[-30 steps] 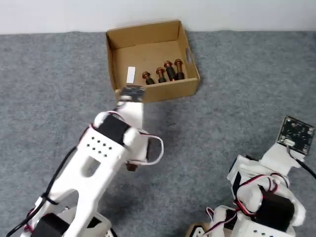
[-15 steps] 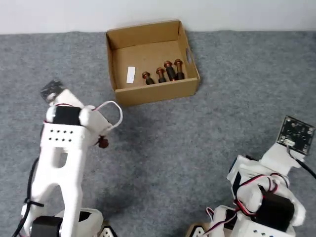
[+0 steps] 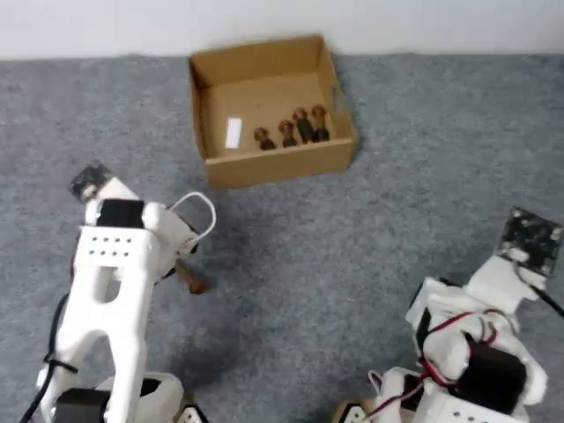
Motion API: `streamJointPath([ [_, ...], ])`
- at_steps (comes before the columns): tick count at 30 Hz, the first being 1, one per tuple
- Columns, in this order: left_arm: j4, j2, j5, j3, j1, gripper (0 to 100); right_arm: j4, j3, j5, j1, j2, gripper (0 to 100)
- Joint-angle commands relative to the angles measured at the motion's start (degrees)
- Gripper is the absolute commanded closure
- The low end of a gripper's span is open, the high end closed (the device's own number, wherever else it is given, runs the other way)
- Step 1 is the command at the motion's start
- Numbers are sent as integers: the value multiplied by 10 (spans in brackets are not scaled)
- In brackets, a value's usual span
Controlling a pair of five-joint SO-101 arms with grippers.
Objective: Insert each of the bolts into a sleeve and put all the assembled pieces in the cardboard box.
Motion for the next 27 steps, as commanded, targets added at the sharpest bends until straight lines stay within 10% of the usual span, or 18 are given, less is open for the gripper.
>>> streamJointPath([
  [1,33,-20,-28,-12,-4,834,-16,-2,-8,7,-1,990],
  [9,62,-20,-226,-73,-8,834,-16,-2,-8,7,-1,990],
  [27,-43,-16,-1131,-69,-18,878,-16,-2,-8,7,-2,990],
])
